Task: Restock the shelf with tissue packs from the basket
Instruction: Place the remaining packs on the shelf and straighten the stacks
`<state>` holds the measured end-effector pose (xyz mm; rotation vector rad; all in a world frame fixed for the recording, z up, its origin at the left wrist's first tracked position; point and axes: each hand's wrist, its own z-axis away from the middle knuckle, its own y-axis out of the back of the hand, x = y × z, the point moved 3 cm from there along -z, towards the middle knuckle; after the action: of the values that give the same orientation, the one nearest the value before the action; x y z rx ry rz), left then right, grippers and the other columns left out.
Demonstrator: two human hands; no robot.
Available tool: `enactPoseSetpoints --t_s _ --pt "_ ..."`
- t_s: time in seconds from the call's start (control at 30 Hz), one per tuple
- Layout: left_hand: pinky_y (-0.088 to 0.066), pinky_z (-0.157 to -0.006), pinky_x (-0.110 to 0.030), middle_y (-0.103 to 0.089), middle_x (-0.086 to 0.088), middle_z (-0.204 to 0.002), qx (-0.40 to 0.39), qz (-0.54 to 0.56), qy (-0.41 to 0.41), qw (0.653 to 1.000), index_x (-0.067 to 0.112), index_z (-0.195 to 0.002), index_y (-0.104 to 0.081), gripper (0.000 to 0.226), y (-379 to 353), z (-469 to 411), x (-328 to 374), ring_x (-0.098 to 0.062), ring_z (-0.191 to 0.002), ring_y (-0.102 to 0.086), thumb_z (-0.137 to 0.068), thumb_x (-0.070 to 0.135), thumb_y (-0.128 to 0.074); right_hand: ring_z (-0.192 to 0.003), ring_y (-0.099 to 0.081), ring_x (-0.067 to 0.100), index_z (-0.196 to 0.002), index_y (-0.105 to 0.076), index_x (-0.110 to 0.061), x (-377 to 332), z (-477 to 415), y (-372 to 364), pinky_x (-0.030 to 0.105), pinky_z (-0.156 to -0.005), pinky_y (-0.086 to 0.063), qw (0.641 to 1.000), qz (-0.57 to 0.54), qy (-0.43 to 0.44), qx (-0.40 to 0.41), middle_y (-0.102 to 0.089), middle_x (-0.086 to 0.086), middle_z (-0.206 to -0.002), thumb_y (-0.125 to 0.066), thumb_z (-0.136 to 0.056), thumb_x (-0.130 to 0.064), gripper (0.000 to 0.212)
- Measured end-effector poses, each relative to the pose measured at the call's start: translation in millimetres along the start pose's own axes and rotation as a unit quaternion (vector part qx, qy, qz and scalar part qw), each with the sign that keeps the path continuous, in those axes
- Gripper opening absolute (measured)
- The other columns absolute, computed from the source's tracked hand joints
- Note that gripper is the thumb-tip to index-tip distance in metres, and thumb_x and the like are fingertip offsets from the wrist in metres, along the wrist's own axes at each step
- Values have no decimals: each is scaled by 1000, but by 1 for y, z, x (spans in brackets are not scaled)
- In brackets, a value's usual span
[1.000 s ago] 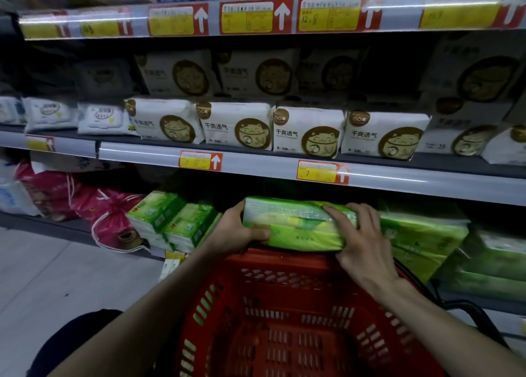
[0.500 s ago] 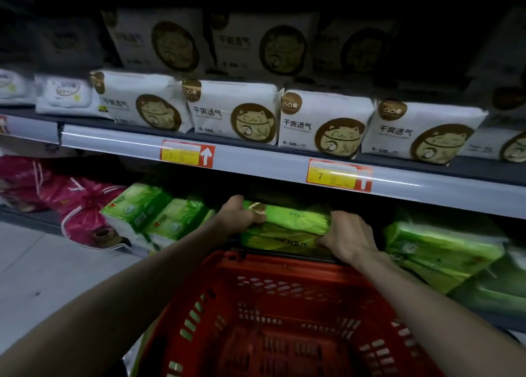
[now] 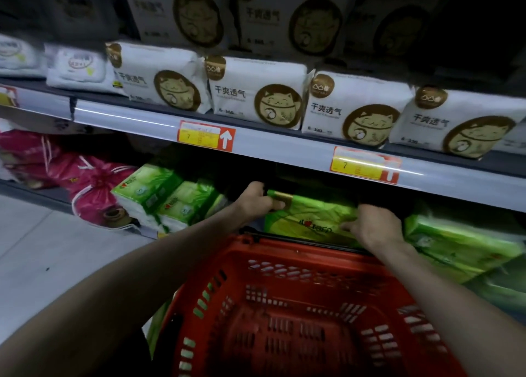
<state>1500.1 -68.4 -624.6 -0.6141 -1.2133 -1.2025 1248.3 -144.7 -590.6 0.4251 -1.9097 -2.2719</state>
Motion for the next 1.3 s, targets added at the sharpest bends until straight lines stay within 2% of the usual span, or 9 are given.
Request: enactPoseSetpoints --t_s 0.13,0.2,0.27,0.33,0.53,0.63,0.73,1.0,1.3 --pt "-55 -101 -47 -69 -13 -106 -20 -9 31 999 5 -107 -63 31 1 4 -3 -32 -106 -68 -84 -10 -77 -123 -63 37 -120 -65 -17 -3 7 -4 43 -102 -47 999 47 13 -2 -70 15 -127 -64 -99 -52 41" --pt "-55 -103 -49 -72 -14 -115 -31 -61 41 997 9 -113 -63 44 0 7 -4 -32 -111 -69 -76 11 -87 -129 -57 36 -125 -62 -18 -1 8 -4 45 -111 -39 998 43 12 -36 -66 14 -133 -54 -102 -58 47" --pt "-54 -99 -36 -70 -12 -124 -40 -169 39 984 10 -128 -57 71 -1 20 5 -29 -115 -66 -70 39 -88 -136 -50 36 -132 -58 -18 -2 12 -2 50 -118 -31 998 29 9 -60 -60 14 -139 -44 -103 -64 56" --pt "-47 -95 -29 -61 -14 -136 -36 -269 13 962 8 -143 -46 69 -2 37 18 -32 -127 -58 -89 38 -77 -143 -41 36 -143 -51 -17 -4 21 0 53 -123 -22 999 20 13 -49 -53 13 -149 -38 -104 -65 63" --pt "-24 -124 -36 -14 -14 -172 -55 -381 -57 921 10 -165 -11 88 -4 62 27 -32 -158 -17 -100 39 -62 -162 -10 27 -168 -15 -13 -6 58 2 48 -132 -3 998 -9 63 6 -17 6 -175 -26 -108 -64 79" --pt "-24 -125 -37 -11 -8 -173 -81 -412 -83 904 18 -166 -13 82 -6 73 26 -30 -159 -16 -102 43 -58 -164 5 21 -169 -4 -16 -3 73 -2 47 -132 -2 996 -8 83 -30 2 0 -178 -21 -106 -67 82" --pt "-27 -123 -36 -7 -1 -174 -99 -442 -100 886 24 -166 -18 74 -10 78 19 -31 -157 -21 -104 48 -52 -163 12 17 -170 -1 -21 1 78 -5 48 -131 1 995 8 81 -65 11 -4 -177 -17 -105 -71 83" --pt "-19 -128 -40 4 3 -174 -105 -469 -95 872 22 -166 -15 72 -14 74 13 -25 -160 -5 -107 48 -45 -161 21 18 -169 6 -22 -4 72 -17 52 -131 -2 993 1 58 -106 24 -6 -173 -15 -101 -76 89" --pt "-37 -118 -45 12 1 -174 -101 -497 -85 858 27 -165 -20 67 -22 72 7 -32 -154 -29 -106 49 -42 -158 26 13 -168 11 -26 1 71 -30 50 -130 -1 994 -8 50 -100 31 -11 -169 -11 -99 -79 89"
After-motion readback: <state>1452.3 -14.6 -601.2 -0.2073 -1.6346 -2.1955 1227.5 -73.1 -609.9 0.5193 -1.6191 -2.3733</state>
